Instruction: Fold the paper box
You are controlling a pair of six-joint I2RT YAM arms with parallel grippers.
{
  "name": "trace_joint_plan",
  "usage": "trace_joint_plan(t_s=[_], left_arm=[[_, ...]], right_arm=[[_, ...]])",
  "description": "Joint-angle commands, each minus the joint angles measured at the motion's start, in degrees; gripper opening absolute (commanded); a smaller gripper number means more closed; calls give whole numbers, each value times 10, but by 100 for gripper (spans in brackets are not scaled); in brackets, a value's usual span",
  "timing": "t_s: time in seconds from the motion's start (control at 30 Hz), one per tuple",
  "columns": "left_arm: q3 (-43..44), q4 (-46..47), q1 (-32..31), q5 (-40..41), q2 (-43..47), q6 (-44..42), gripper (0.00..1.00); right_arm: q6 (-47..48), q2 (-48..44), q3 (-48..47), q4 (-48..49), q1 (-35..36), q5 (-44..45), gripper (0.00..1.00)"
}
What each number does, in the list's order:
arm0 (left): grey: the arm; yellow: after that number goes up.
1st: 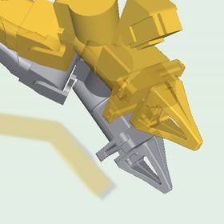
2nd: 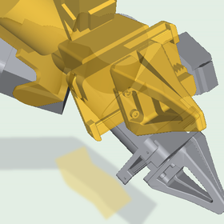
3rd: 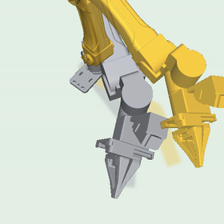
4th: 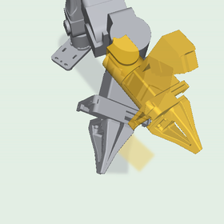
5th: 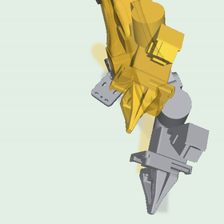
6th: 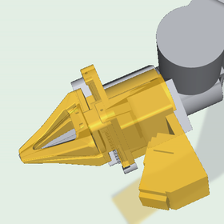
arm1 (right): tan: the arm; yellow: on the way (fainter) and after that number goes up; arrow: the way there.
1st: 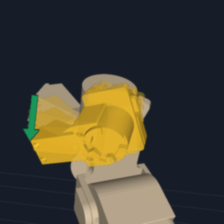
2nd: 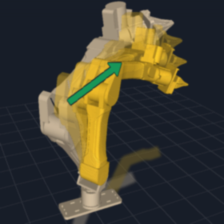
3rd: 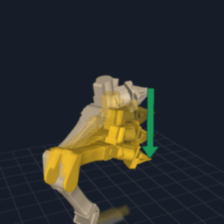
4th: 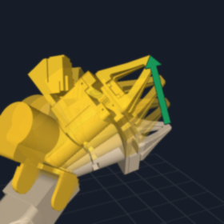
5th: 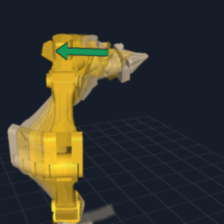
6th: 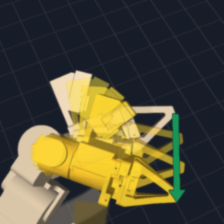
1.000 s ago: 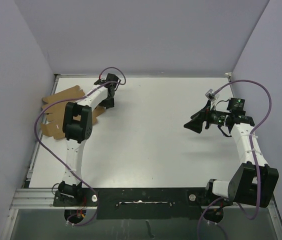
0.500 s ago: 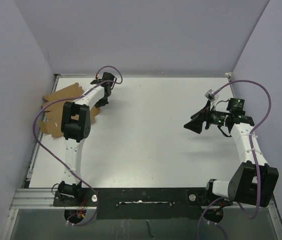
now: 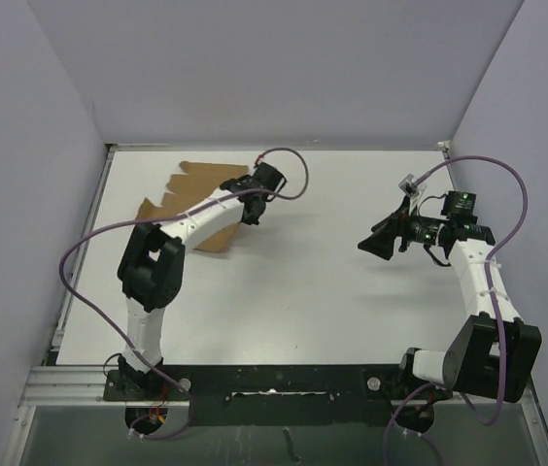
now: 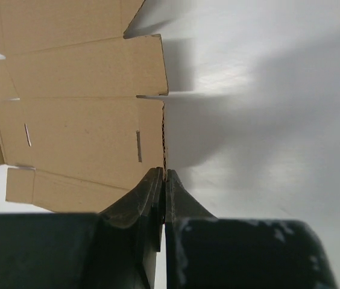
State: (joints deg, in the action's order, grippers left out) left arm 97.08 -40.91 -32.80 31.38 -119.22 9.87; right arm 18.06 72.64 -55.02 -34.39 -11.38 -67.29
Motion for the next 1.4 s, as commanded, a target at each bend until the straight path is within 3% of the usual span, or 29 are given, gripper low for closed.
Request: trace_joint_plan(t_s=[0.0, 0.2, 0.57, 0.67, 0.83, 1.0, 1.2, 1.37], left_arm=[[-48, 62, -80, -66, 128, 1, 0], [-89, 141, -166, -185, 142, 13, 0], [-99, 267, -262, -315, 111, -11, 1], [-95, 293, -267, -341, 104, 11, 13], [-101, 292, -264, -341, 128, 27, 55], [-175, 285, -232, -360, 217, 41, 67], [-334, 293, -120, -413, 336, 119, 68], [-454, 356, -7, -487, 413, 244, 67]], right_arm=[[11, -7, -14, 5, -20, -4, 98], [7, -10, -15, 5, -71, 0, 98], [1, -11, -8, 13, -124, -10, 98], [2, -8, -8, 14, -126, -6, 98], [4, -8, -7, 11, -129, 0, 98], [5, -17, -7, 7, -129, -5, 98], [2, -22, -6, 8, -115, -18, 98], [-8, -14, 2, 21, -76, -21, 98]])
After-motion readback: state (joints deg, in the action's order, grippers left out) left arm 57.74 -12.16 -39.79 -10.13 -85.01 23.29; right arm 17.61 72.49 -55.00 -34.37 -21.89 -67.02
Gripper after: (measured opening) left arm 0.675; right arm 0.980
